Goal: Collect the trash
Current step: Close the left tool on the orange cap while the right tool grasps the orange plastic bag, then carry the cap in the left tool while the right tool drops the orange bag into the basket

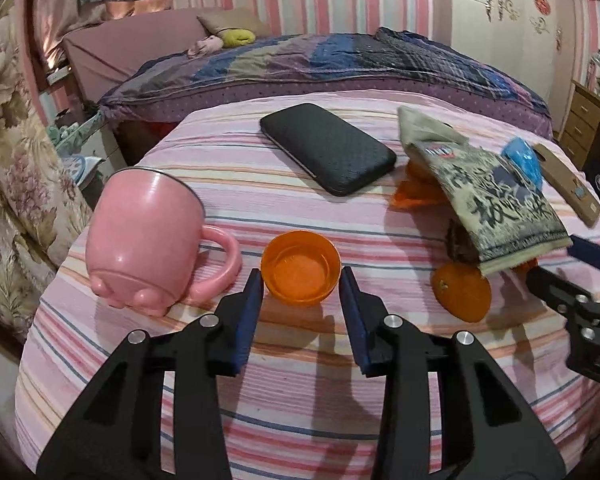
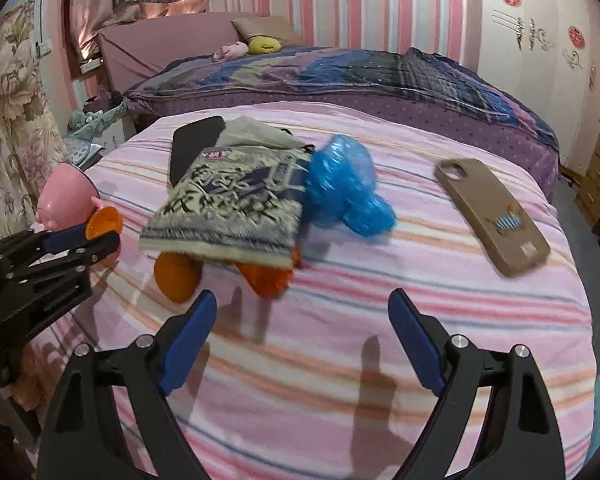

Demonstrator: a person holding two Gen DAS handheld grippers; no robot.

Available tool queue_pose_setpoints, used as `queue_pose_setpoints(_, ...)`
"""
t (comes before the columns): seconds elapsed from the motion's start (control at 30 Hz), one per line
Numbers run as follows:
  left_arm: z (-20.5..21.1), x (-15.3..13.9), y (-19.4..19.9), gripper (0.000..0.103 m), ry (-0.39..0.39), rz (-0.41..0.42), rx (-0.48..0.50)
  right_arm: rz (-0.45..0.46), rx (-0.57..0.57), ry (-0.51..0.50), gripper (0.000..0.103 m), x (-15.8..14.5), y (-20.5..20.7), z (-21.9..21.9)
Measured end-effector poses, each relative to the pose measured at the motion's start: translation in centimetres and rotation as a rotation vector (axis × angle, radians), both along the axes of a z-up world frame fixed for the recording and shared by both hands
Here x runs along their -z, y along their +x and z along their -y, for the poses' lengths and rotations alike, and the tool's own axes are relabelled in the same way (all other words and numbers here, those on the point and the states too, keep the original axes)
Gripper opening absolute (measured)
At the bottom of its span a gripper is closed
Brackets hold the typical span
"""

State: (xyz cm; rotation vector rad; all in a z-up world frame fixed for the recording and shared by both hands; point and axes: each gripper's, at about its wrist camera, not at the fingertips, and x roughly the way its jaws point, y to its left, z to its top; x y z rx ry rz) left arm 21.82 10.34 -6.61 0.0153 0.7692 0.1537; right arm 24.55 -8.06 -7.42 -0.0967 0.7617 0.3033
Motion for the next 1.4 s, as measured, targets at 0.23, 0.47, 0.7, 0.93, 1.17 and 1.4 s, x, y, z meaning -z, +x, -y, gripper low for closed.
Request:
queue_pose_setpoints(0.23, 0.1, -0.2, 0.3, 0.038, 0.008, 0.001, -0.004, -0.031, -0.052, 0.008, 0.052, -0.2, 1.1, -0.7)
queue_pose_setpoints(0.47, 0.1, -0.6, -0.3, 0.038, 0.002, 0.009, -0.014, 0.019, -0.075, -0.058, 0.029, -0.6, -0.7, -0.1)
queue_pose_setpoints(0.7, 1.8, -1.6, -2.0, 0.038, 0.031, 0.038, 0.015, 0.017, -0.048, -0.111, 0.028, -1.2, -3.2, 2.2)
queue_pose_setpoints(0.93, 3.6, -2.1, -3.8, 0.038, -0.005, 0.042, 0.029, 0.045, -0.005, -0.113, 0.028, -2.6, -6.4, 5.4)
queue_pose_setpoints(1.17, 7.1, -2.6, -5.6, 0.038, 0.002, 0.073, 0.070, 0.055, 0.035, -0.114, 0.028, -3.4, -9.3, 9.6)
queue_pose_setpoints(1.4, 10.6, -2.6, -7.4, 0.038, 0.023, 0.104, 0.114, 0.088, 0.082, -0.100, 0.028, -3.8, -12.4, 13.5)
